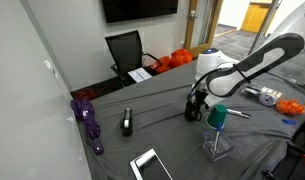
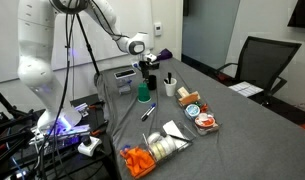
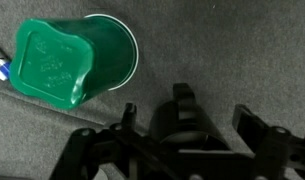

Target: Move the black cup to the right

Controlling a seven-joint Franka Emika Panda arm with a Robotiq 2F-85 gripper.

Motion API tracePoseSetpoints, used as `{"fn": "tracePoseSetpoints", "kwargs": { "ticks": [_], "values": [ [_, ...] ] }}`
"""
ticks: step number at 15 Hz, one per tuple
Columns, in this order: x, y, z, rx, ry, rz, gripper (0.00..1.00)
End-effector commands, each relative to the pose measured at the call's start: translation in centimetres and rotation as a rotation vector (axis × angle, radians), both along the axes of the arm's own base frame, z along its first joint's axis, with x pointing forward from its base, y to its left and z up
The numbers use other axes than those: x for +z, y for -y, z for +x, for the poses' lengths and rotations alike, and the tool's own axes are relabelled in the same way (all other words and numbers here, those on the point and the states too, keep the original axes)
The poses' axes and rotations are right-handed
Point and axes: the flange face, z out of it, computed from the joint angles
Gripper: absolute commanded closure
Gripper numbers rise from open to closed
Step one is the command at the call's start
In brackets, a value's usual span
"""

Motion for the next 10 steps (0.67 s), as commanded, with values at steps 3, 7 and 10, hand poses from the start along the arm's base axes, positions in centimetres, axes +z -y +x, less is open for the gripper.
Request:
{"fn": "tracePoseSetpoints", "kwargs": {
  "ticks": [3, 7, 10],
  "values": [
    [-1.0, 0.2, 0.1, 0.004, -0.002, -0.001, 0.00],
    [-2.3, 0.2, -0.1, 0.010, -0.016, -0.010, 0.00],
    [-3.6, 0.2, -0.3, 0.015, -0.016, -0.013, 0.00]
  ]
}}
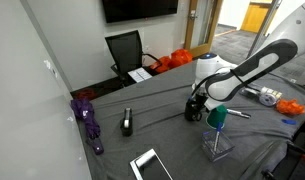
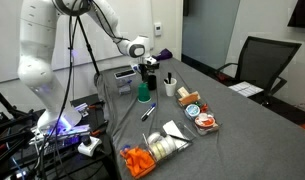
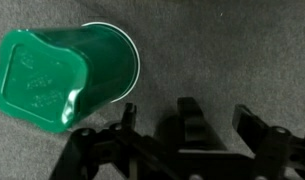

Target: Move the black cup to the right

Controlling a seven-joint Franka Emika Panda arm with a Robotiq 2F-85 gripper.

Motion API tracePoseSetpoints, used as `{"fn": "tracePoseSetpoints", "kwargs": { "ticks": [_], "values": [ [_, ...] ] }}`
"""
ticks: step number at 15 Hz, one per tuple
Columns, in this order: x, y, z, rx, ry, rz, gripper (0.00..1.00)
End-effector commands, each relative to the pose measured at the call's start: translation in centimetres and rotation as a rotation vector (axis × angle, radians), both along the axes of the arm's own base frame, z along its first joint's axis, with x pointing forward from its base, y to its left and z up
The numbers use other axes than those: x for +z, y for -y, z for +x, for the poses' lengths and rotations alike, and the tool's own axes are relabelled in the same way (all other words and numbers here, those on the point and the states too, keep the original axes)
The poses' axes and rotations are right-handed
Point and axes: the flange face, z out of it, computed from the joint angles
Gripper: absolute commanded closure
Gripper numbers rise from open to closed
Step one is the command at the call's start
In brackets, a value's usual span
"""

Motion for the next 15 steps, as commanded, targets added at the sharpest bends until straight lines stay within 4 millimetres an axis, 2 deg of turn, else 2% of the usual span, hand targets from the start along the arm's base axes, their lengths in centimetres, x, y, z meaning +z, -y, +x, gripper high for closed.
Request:
{"fn": "tracePoseSetpoints", "kwargs": {
  "ticks": [1, 7, 8, 9, 10, 15],
  "values": [
    [-1.7, 0.1, 0.1, 0.015, 0.019, -0.005, 0.00],
    [-3.0, 0.0, 0.0, 0.021, 0.072, 0.024, 0.00],
    [-2.9, -0.1, 0.1, 0.021, 0.077, 0.035, 0.25],
    [-2.9, -0.2, 0.1, 0.025, 0.079, 0.039, 0.26],
    [-2.9, -0.2, 0.1, 0.027, 0.080, 0.042, 0.32],
    [-3.2, -0.1, -0.3, 0.040, 0.080, 0.039, 0.69]
  ]
}}
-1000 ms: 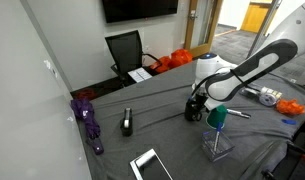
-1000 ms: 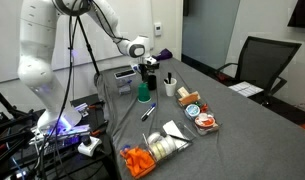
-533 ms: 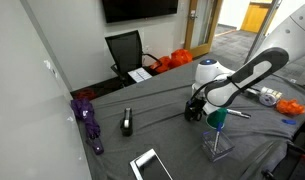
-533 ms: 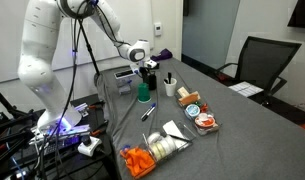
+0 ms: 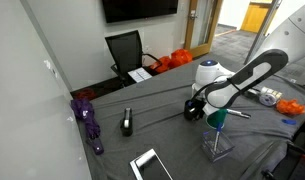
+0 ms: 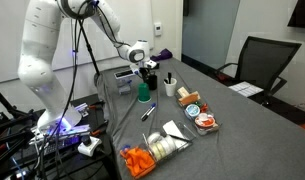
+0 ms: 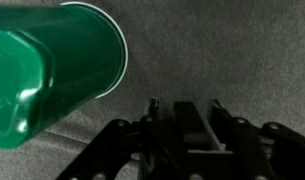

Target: Move the black cup to the right

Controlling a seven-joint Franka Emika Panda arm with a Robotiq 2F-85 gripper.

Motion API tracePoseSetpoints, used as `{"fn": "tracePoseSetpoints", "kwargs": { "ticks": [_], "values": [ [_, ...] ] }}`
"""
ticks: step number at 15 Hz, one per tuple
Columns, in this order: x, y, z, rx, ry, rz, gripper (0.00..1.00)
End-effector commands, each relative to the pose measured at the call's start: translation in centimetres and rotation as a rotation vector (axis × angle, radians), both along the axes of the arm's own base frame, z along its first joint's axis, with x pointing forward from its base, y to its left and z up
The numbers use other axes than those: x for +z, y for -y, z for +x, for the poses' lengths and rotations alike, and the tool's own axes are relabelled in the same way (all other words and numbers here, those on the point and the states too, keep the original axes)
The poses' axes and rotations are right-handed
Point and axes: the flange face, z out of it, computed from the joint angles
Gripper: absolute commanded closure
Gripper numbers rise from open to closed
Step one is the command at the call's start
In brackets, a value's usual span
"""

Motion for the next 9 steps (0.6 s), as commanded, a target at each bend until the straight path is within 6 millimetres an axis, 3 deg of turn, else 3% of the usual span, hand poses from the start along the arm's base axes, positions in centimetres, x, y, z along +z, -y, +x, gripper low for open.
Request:
{"fn": "tracePoseSetpoints", "kwargs": {
  "ticks": [1, 4, 5, 9],
  "values": [
    [-0.64, 0.33, -0.52, 0.022, 0.019, 0.012, 0.75],
    [-0.78, 0.41, -0.89, 0.030, 0.031, 0.016, 0.97],
    [-0.78, 0.41, -1.02, 0.032, 0.035, 0.018, 1.00],
    [-0.57, 0.35, -1.37, 0.037, 0.054, 0.024, 0.95]
  ]
}}
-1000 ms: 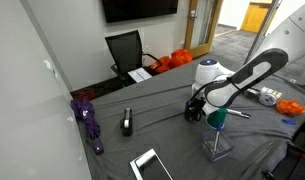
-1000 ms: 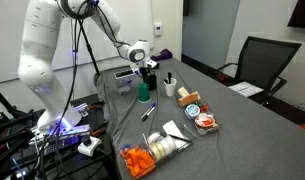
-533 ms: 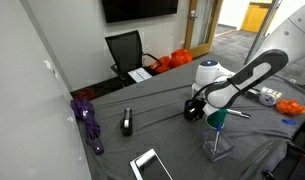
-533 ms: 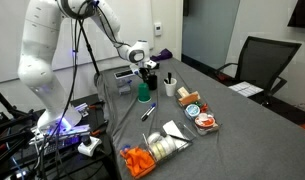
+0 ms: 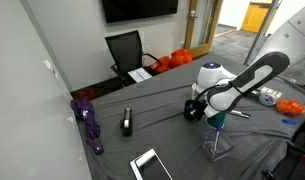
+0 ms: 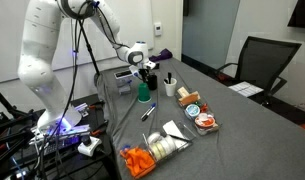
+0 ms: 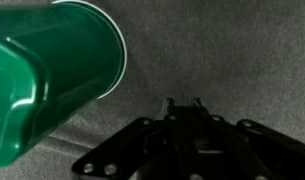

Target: Move the black cup to the right

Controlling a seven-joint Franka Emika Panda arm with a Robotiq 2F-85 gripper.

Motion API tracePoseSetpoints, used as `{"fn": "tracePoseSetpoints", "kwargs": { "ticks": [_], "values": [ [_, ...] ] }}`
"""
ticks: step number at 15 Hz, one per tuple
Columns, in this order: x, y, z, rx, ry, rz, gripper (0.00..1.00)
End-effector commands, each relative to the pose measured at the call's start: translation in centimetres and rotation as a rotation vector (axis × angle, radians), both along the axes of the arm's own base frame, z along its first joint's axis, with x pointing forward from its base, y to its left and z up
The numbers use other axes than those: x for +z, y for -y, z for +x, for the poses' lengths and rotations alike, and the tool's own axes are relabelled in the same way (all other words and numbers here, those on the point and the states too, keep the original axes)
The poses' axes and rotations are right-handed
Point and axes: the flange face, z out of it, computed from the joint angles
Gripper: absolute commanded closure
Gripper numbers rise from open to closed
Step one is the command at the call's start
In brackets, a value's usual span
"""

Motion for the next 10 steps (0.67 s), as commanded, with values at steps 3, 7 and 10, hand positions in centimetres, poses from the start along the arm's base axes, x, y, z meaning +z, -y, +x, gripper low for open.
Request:
{"fn": "tracePoseSetpoints", "kwargs": {
  "ticks": [3, 7, 10],
  "values": [
    [0.7, 0.0, -0.9, 0.003, 0.040, 0.008, 0.95],
    [1.9, -0.6, -1.4, -0.003, 0.037, -0.011, 0.95],
    [2.7, -1.2, -1.6, -0.008, 0.045, -0.019, 0.95]
  ]
}}
